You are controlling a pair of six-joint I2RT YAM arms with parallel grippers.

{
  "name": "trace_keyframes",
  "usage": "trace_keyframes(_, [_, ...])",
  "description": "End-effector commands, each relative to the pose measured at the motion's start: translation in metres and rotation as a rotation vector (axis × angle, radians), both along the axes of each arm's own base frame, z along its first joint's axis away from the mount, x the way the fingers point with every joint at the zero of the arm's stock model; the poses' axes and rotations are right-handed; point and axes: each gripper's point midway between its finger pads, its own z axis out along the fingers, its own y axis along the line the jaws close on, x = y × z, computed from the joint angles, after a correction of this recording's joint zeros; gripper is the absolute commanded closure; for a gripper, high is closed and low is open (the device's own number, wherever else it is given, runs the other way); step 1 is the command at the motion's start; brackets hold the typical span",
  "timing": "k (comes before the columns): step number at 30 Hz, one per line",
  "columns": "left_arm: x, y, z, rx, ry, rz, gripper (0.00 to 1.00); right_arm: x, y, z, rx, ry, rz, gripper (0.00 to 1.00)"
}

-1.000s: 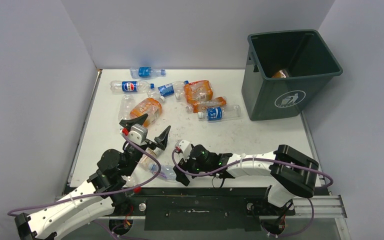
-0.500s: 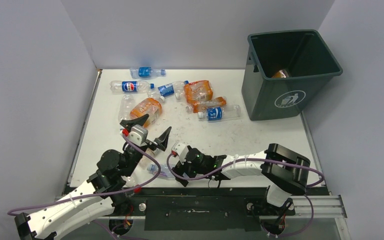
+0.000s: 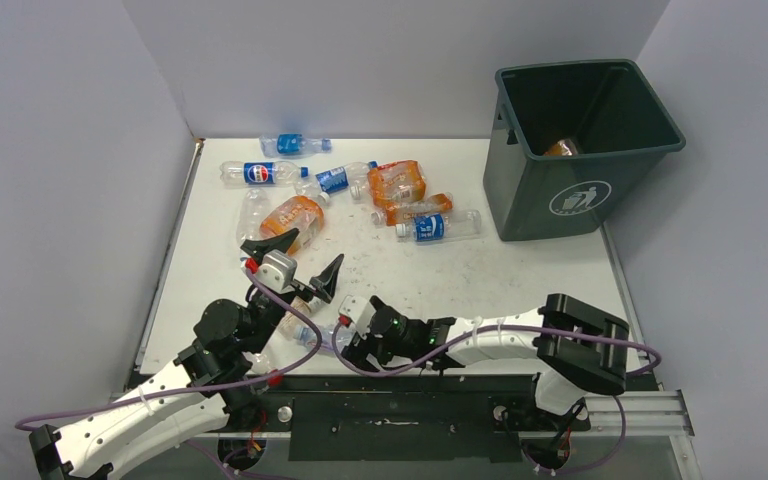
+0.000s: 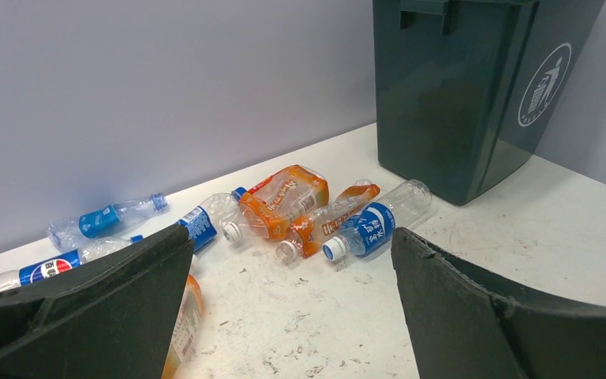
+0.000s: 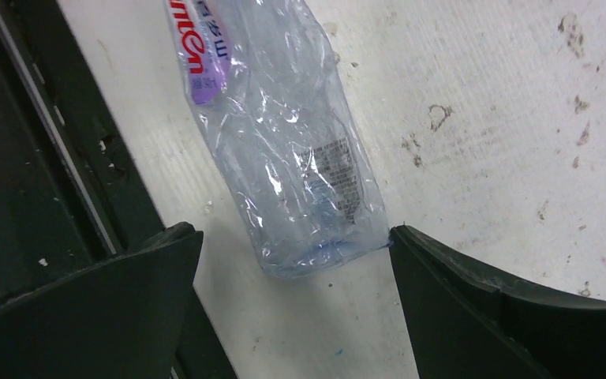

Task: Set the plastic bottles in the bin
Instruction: Pick up the plastic bottle from the corner of the board.

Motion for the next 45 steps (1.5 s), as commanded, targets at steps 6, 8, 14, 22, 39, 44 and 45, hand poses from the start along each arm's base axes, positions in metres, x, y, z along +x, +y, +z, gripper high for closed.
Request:
trace_keyframes(6, [-0.003,0.001,0.012,-0.019,-0.032,-0.009,0.04,-0.001,0.026,0.036,-0.022,-0.191,0.148,0.10])
trace_keyframes(8, [-0.003,0.002,0.013,-0.022,-0.033,-0.006,0.04,0.002,0.031,0.031,-0.065,-0.217,0.161,0.10])
trace_keyframes(14, [-0.004,0.002,0.013,-0.023,-0.036,-0.007,0.04,0.009,0.038,0.009,-0.137,-0.229,0.166,0.10])
trace_keyframes(22, [-0.005,0.001,0.014,-0.024,-0.037,-0.014,0.04,0.004,0.026,-0.013,-0.188,-0.191,0.160,0.08])
trace_keyframes(39, [-0.010,0.008,0.024,-0.091,-0.057,-0.015,0.04,0.013,-0.028,0.089,0.193,-0.186,-0.213,0.78])
trace_keyframes(44, [-0.016,0.008,0.031,-0.136,-0.075,-0.049,0.04,0.022,-0.043,0.166,0.506,-0.234,-0.330,0.95])
trace_keyframes(45, [-0.017,0.006,0.032,-0.139,-0.076,-0.060,0.04,0.024,-0.047,0.178,0.561,-0.244,-0.349,0.95])
